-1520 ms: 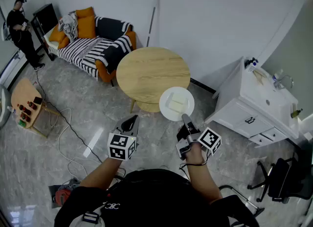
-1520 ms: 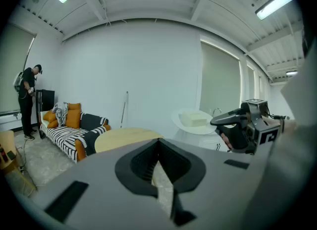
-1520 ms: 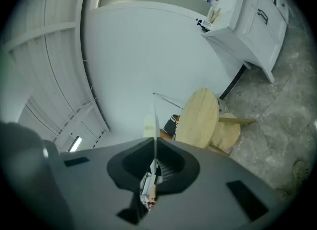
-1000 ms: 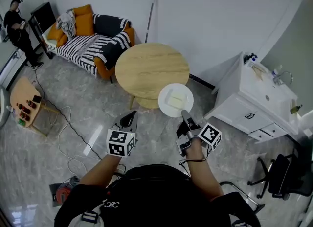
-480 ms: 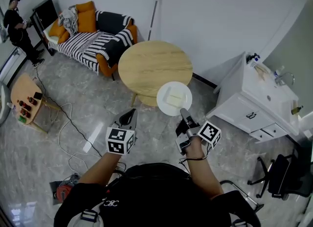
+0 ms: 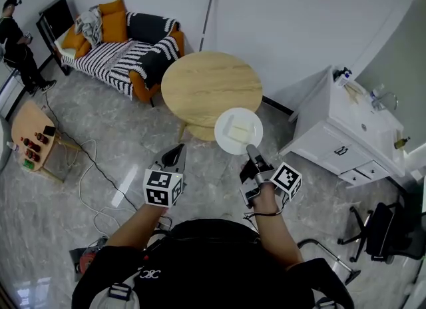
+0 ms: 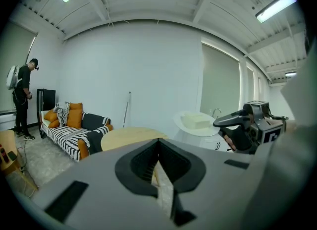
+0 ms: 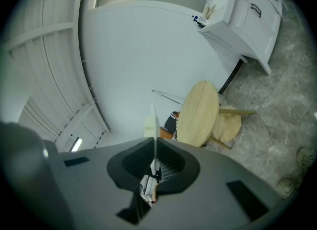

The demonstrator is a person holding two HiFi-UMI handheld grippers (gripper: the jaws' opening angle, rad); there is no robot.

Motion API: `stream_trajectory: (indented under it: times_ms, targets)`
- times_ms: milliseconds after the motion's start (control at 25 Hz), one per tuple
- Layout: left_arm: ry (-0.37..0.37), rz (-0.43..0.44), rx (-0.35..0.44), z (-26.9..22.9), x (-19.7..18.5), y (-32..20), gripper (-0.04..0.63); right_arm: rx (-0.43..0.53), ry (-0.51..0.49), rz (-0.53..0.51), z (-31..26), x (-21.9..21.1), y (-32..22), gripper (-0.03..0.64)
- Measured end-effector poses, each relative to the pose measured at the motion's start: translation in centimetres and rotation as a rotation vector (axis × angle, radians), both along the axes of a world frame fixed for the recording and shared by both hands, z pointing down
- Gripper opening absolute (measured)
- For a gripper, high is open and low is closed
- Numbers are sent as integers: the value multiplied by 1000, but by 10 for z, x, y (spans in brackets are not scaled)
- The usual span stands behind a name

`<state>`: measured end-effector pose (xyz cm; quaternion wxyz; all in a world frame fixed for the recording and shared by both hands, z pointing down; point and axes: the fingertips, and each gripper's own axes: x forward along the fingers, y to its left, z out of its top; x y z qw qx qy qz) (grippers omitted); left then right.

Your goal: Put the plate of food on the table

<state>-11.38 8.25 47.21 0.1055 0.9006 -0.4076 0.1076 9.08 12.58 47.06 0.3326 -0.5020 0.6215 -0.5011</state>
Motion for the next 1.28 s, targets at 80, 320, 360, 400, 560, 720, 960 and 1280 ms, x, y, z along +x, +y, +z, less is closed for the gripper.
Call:
stream_trajectory:
  times_ms: [80, 320, 360, 400, 560, 720, 960, 1280]
  targets:
    - [-4, 12, 3, 0, -4, 2, 6, 3, -5, 15, 0, -3, 3, 23]
    - [-11, 23, 4, 3, -19, 5, 6, 2, -13, 33, 8, -15, 12, 23]
    - [-10, 22, 4, 3, -21, 5, 6, -1, -13, 32, 9, -16, 13, 23]
    - [-10, 21, 2, 3, -23, 6, 6, -3, -13, 32, 9, -17, 13, 25]
    - [-15, 21, -4, 6, -27, 7, 7, 2, -12, 33, 9, -20, 13, 23]
    - [-16, 16, -5, 7, -30, 3, 7, 4, -15, 33, 8, -21, 8, 23]
    - [-31, 14, -3, 9, -32, -5, 7, 4, -38, 42, 14, -15, -5, 25]
    - [-40, -7, 2, 12, -29, -38, 7, 26, -35, 29, 12, -5, -39, 23]
